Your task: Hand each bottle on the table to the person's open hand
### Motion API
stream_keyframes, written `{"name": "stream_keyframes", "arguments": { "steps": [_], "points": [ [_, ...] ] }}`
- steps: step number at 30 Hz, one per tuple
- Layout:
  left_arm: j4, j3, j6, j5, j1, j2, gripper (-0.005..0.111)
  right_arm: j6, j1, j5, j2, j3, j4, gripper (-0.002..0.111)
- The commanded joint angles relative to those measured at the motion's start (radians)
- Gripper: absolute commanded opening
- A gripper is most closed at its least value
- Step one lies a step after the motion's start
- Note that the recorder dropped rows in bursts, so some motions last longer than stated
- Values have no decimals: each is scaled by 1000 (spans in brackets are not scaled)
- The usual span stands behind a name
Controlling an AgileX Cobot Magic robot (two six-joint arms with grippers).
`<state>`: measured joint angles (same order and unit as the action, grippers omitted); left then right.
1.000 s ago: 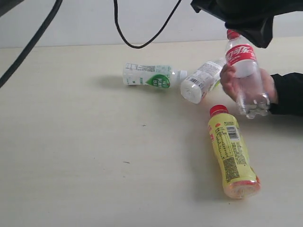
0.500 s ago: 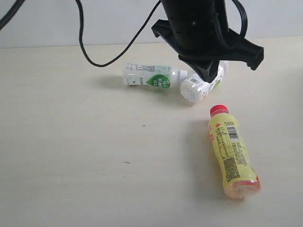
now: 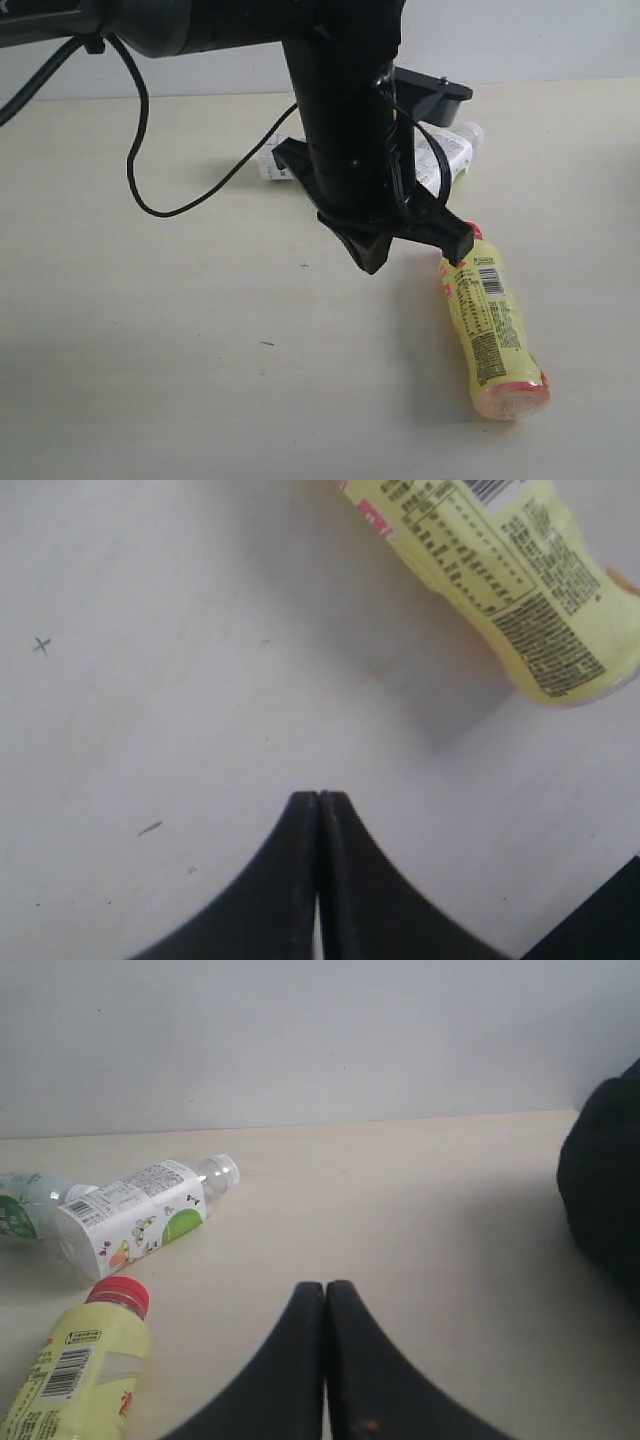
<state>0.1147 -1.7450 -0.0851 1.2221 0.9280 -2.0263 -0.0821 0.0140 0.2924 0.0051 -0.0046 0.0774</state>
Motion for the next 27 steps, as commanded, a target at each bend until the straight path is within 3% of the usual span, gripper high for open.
{"name": "stream_keyframes", "arguments": {
  "steps": [1,19,27],
  "points": [
    [-7,9,-3,-10,-1,14,0,2,3,-10,-5,5,1,0],
    [3,9,-215,-174,-1,14,0,2,3,-8,-5,5,1,0],
    [113,9,-255,-257,-1,14,0,2,3,-8,-5,5,1,0]
  ]
}}
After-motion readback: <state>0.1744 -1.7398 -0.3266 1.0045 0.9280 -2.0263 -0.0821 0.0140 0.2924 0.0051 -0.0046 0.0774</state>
